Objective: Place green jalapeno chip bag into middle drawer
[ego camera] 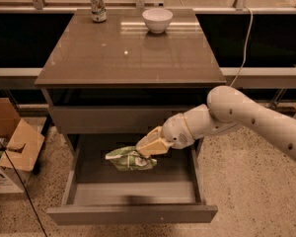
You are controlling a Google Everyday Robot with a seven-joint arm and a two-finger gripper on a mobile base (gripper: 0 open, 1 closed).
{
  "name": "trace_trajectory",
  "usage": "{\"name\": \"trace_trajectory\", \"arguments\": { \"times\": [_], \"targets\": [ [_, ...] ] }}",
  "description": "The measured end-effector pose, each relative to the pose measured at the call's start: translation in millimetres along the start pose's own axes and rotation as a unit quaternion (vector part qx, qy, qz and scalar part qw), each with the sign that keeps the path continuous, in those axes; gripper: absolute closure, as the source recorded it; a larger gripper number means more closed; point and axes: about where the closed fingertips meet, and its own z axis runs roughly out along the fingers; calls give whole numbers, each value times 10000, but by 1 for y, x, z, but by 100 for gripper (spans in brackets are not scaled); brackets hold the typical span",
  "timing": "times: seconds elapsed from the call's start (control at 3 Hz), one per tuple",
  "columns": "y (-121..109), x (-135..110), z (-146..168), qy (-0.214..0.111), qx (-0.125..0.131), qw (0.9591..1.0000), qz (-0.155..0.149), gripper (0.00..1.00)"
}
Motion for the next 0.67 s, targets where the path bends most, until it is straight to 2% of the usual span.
{"name": "trace_trajectory", "arguments": {
  "times": [0.67],
  "targets": [
    [-31,44,43,81,39,9986,522,100]
  ]
}}
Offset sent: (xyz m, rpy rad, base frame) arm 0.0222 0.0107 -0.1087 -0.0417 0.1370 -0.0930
